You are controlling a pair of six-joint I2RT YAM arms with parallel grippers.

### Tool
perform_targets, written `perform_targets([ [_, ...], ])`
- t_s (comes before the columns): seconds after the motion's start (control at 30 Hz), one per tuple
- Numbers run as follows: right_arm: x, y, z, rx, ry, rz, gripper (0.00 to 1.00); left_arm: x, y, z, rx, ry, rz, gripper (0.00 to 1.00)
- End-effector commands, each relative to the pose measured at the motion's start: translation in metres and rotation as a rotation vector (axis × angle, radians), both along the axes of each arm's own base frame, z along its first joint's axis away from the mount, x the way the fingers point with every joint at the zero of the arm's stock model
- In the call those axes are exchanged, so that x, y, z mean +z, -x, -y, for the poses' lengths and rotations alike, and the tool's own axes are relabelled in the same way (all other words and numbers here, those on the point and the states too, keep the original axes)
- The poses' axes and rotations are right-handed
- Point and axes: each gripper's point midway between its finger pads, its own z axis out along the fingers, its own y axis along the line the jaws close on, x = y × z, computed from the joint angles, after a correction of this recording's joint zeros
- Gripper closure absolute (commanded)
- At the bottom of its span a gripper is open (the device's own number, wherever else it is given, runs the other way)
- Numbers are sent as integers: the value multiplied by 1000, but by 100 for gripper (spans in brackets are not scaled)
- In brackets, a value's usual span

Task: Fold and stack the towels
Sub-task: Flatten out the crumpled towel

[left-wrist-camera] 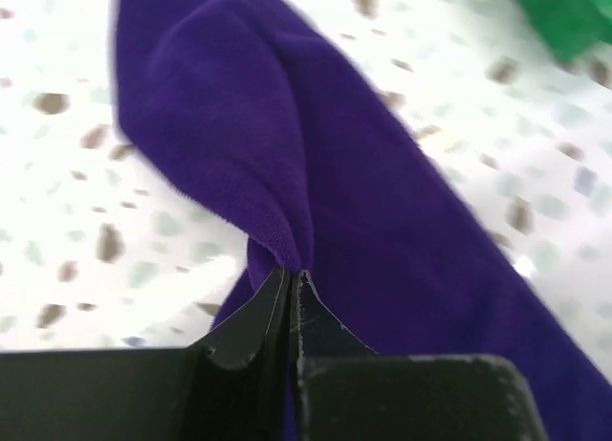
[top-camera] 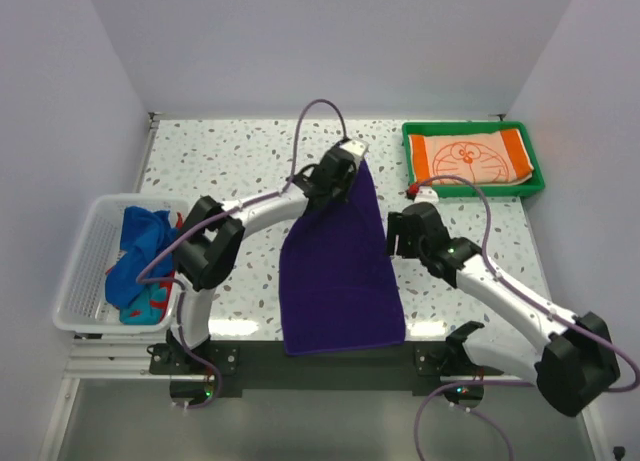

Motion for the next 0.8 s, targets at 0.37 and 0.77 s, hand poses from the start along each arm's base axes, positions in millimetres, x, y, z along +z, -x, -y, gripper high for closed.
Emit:
perform_targets([
  [0.37, 39, 10, 62, -260, 0, 267, 33, 52, 138, 49, -119, 57, 34, 50],
  [0.77, 57, -84, -56, 246, 24, 169, 43, -28, 144, -54, 171, 88, -221, 47],
])
